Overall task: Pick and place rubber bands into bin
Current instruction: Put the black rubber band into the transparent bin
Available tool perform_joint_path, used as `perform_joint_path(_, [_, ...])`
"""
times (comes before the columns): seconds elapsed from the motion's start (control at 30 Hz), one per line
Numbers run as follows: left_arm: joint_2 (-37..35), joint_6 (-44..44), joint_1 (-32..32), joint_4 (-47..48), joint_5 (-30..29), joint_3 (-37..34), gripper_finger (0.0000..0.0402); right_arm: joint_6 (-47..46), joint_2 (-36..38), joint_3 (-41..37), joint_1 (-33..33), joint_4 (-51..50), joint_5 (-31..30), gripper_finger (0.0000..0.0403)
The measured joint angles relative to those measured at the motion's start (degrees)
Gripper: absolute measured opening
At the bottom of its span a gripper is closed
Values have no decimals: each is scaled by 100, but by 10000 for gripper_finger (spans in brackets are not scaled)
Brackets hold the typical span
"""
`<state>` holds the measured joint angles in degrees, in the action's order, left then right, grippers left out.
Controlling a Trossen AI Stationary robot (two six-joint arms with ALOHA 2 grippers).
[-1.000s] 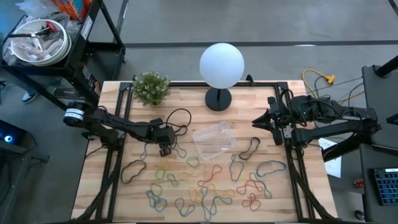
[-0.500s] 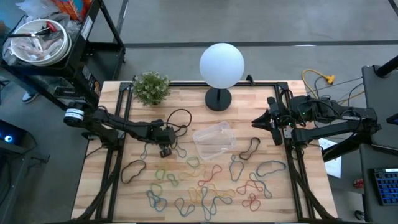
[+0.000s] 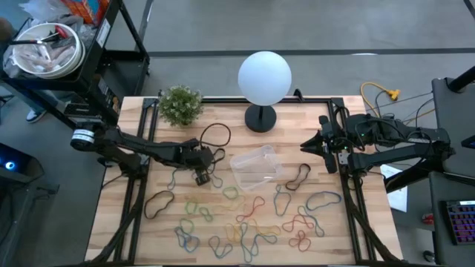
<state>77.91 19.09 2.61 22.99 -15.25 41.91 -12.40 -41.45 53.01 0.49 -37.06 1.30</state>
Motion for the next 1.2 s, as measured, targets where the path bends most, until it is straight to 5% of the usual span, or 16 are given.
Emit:
perform_joint_path(0.33, [-879, -113, 0, -155, -10, 341, 0, 0, 0, 0, 0, 2, -6, 57])
perform_joint_path(0.6, [-1134, -519, 2, -1849, 267, 349, 0, 63, 0, 0, -2, 0, -199, 57])
perform_joint_path(1.2, [510, -603, 7, -4034, 1526, 725, 0, 103, -2, 0, -2, -2, -302, 57])
